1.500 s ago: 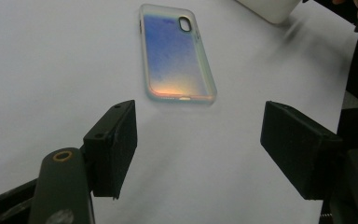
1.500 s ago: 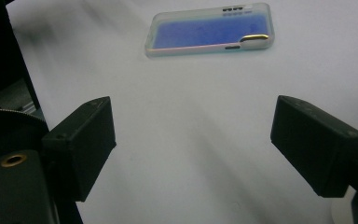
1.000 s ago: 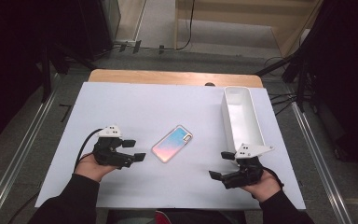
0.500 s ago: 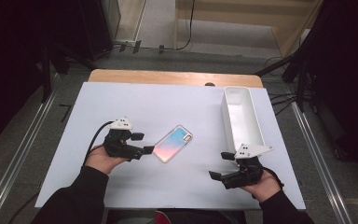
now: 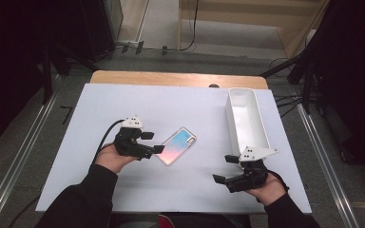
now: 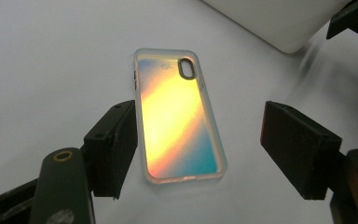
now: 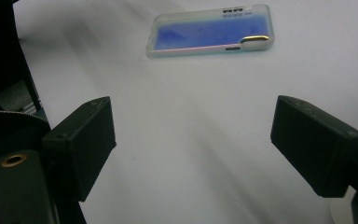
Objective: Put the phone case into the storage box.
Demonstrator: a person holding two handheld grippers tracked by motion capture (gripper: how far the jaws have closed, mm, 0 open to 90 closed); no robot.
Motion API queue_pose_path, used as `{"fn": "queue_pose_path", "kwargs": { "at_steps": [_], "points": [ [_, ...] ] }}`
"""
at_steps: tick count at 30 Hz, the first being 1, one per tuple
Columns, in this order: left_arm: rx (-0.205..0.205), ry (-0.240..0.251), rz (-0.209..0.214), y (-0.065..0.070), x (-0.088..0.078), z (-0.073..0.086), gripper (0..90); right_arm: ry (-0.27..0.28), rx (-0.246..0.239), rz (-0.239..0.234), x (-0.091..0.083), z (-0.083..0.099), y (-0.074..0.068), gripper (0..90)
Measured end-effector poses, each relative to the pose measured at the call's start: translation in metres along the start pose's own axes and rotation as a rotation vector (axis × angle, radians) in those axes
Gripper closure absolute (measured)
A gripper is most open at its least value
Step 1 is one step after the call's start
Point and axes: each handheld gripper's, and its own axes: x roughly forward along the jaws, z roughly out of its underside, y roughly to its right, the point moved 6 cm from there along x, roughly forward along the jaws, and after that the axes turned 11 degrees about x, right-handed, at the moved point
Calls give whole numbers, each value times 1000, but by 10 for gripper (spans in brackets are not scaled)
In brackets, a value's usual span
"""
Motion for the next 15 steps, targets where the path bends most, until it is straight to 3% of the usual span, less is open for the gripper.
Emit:
{"fn": "queue_pose_path", "kwargs": {
  "at_steps": [15],
  "points": [
    [18,13,-8,2,31,-26,272,-6,-5,0,0,0,1,126]
  ]
}}
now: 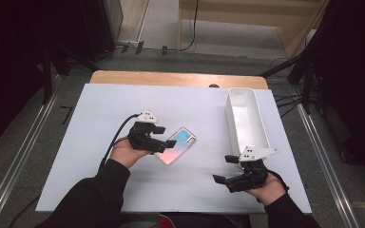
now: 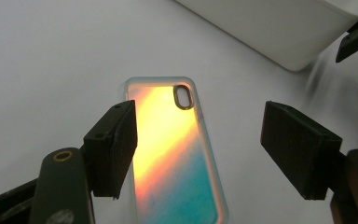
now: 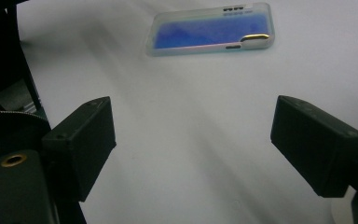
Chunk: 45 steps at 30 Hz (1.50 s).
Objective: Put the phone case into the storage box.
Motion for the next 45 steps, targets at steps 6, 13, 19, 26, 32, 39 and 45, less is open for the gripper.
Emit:
{"fn": "queue_pose_path", "kwargs": {
  "at_steps": [6,13,19,26,32,39,45],
  "points": [
    [-3,-6,-15,1,11,-2,271,0,0,-1,0,0,0,126],
    [-17,-29,-24,-1,19,3,0,-3,1,-2,0,0,0,126],
    [-14,-27,-34,-2,22,7,0,-1,2,-3,0,0,0,126],
    [1,-29,-72,-1,26,9,0,-1,-2,-2,0,0,0,126],
    [-25,-12,-89,-2,27,12,0,-3,-2,0,0,1,0,126],
    [-19,-17,-97,0,34,18,0,-7,-6,-1,0,1,0,126],
    [-6,-52,-113,1,42,24,0,-7,-6,-1,0,1,0,126]
  ]
}}
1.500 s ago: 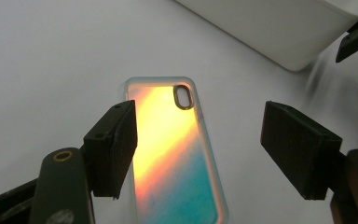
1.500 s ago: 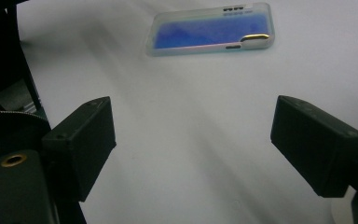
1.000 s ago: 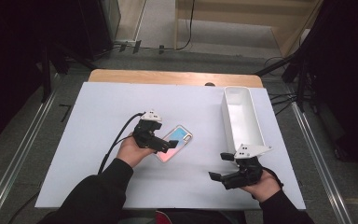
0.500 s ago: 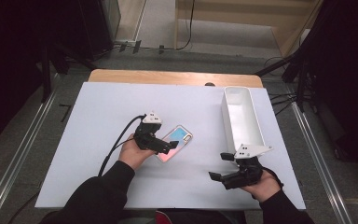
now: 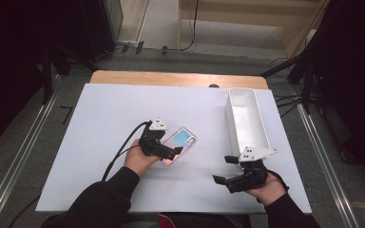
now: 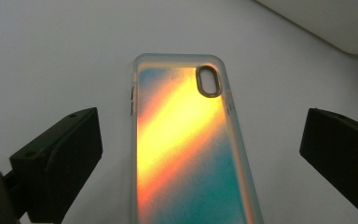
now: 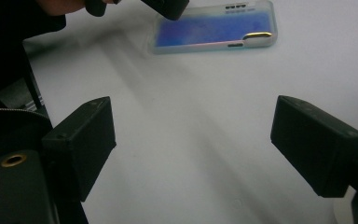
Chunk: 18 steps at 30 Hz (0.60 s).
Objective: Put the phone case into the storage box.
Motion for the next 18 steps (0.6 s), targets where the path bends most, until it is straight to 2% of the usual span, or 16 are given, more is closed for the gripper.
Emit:
{"fn": "queue_pose_path", "kwargs": {
  "at_steps": [5,7,9,15,18],
  "points": [
    [11,-22,-8,2,5,3,0,-3,3,-2,0,0,-1,126],
    [-6,-6,-8,3,6,4,0,-3,5,-3,0,0,-1,126],
    [-17,-14,-12,3,8,7,0,-3,4,-3,0,0,-1,126],
    [0,-27,-42,5,14,11,0,-4,4,-3,0,0,-1,126],
    [19,-57,-48,6,18,15,0,-4,4,-5,0,0,-1,126]
  ]
}}
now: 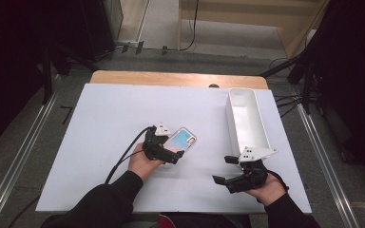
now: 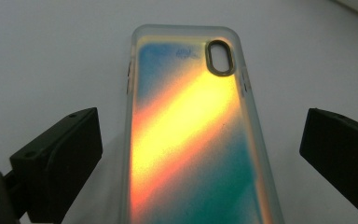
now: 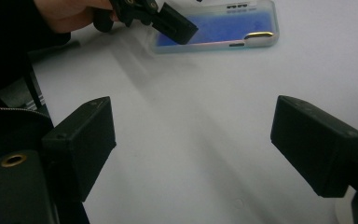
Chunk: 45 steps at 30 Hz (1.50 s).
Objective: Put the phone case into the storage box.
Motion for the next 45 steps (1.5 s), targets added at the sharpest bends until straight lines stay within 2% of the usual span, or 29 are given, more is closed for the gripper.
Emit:
{"fn": "queue_pose_path", "kwargs": {
  "at_steps": [7,10,15,19,30,34,37,45],
  "points": [
    [31,-33,-3,5,7,4,0,0,-1,-2,0,0,0,126],
    [51,-42,-26,7,9,5,0,-1,-3,-2,0,0,0,126],
    [59,-52,-34,8,9,5,0,-2,-3,-1,0,0,0,126],
    [86,-66,-56,10,11,5,0,-4,-10,1,0,0,0,126],
    [75,-69,-67,10,11,6,11,-8,-4,-1,2,1,-1,126],
    [67,-76,-79,9,7,5,88,-8,-3,-2,2,1,-1,126],
    [59,-60,-83,8,6,5,160,-11,-4,-5,2,1,-1,126],
    [56,-52,-86,8,6,5,166,-12,-6,-3,2,1,-1,126]
  ]
}}
